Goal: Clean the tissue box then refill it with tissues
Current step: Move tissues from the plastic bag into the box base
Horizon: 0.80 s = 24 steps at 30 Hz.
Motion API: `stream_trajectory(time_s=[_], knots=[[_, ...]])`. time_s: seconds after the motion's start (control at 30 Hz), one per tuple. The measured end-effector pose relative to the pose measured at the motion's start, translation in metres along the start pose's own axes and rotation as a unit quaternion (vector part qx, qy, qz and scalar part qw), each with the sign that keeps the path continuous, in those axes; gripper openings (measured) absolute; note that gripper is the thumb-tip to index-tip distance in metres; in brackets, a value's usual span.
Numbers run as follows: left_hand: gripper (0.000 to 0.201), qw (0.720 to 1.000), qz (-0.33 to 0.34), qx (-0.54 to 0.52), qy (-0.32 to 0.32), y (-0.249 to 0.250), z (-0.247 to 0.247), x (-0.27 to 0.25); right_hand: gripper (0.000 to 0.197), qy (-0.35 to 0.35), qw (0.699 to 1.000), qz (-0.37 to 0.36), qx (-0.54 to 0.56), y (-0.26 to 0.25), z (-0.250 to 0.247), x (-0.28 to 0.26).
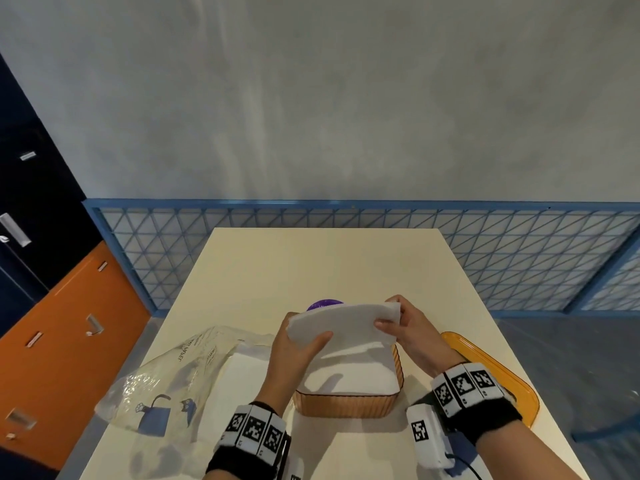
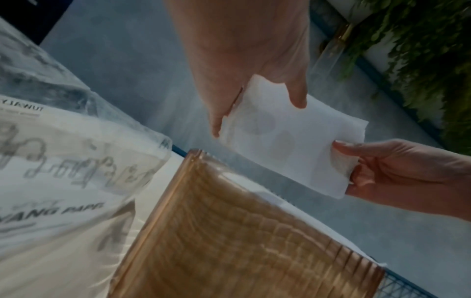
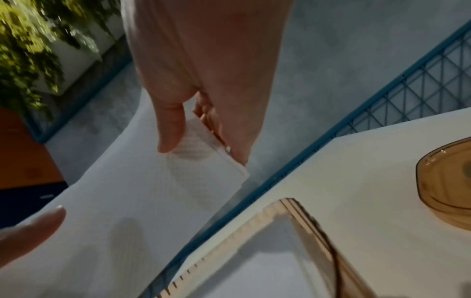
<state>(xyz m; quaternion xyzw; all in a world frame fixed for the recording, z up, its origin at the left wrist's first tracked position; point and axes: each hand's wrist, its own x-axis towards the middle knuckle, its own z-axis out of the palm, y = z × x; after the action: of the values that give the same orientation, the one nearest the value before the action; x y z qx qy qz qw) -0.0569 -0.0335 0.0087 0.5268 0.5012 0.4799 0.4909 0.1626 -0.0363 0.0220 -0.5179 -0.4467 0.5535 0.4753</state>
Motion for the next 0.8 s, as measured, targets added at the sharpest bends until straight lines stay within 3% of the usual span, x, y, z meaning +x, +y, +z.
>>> stream_trajectory(time_s=[0.17, 0.33, 0.47, 0.63, 0.8], knots=[[0.048, 1.0, -0.025, -0.011, -0.01, -0.007, -0.001, -0.003, 0.039, -0.03, 0.999, 0.038, -0.025, 0.011, 0.002, -0.005], [0.04, 1.0, 0.01, 0.006, 0.014, 0.0, 0.007, 0.002, 0.021, -0.018, 1.0, 0.018, -0.002, 0.006, 0.014, 0.0], [0.043, 0.998, 0.037, -0.015, 0.039, 0.003, 0.002, 0.004, 0.024, -0.008, 1.0, -0.007, -0.005, -0.003, 0.006, -0.005], [0.047, 1.0, -0.023, 0.0, 0.015, -0.014, -0.002, -0.001, 0.024, 0.013, 0.999, 0.032, -0.026, 0.016, 0.002, -0.006], [0.055, 0.999, -0.037, 0.027, 0.015, -0.015, 0.008, 0.002, 0.022, 0.032, 0.998, 0.051, -0.011, 0.018, 0.008, -0.002]])
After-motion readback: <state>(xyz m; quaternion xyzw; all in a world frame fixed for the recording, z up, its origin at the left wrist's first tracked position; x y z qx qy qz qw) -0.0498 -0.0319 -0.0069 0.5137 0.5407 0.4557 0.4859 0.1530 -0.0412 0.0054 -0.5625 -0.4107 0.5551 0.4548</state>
